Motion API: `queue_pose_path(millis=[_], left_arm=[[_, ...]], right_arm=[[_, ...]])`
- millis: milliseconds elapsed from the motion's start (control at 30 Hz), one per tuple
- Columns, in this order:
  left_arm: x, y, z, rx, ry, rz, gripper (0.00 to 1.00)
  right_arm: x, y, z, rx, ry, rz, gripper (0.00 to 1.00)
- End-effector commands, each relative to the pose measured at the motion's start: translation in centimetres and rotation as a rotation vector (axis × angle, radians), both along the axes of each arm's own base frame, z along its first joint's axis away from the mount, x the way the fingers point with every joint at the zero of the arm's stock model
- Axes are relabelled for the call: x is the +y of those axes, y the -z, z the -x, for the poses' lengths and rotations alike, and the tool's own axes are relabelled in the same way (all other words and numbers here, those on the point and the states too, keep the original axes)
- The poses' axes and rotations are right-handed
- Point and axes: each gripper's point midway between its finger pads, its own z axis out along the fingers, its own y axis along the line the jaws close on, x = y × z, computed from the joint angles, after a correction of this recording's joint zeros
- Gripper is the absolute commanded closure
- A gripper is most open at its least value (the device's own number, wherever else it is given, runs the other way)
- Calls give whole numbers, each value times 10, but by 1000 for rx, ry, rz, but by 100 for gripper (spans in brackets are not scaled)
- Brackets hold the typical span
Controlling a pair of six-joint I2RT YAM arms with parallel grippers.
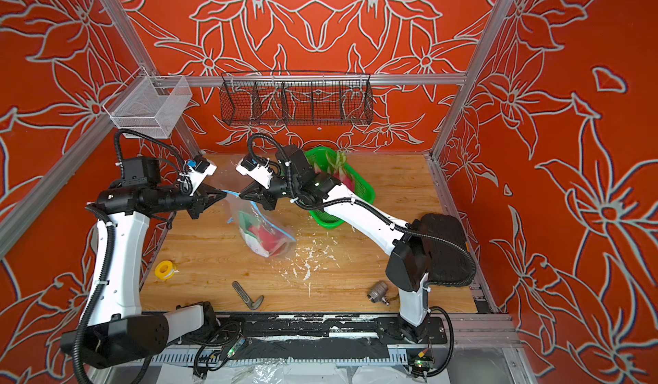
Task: Open the zip-top bag and take out the dragon fruit
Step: Unzip the zipper on the zipper food storage bag, then place the zipper food storage bag at the center of the board.
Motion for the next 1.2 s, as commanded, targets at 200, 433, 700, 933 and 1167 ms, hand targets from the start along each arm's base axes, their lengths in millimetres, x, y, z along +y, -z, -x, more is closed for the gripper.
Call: queue_pose_path(millis=[200, 433, 700, 933, 1167], left_arm=[[61, -8, -29, -62, -194, -161, 100], [101, -32, -45, -96, -340, -150, 100], [81, -75, -33, -142, -307, -16, 100], [40, -123, -30, -239, -235, 127, 100], [43, -157, -90, -248, -292, 195, 100]], right_arm=[[-61, -16, -3, -2, 68, 29, 100], [-111, -5, -30, -13, 209, 34, 100], [-133, -39, -48, -54, 303, -131, 100], [-110, -65, -84, -45, 329, -218, 100], [-94, -104, -124, -78, 382, -286, 100]])
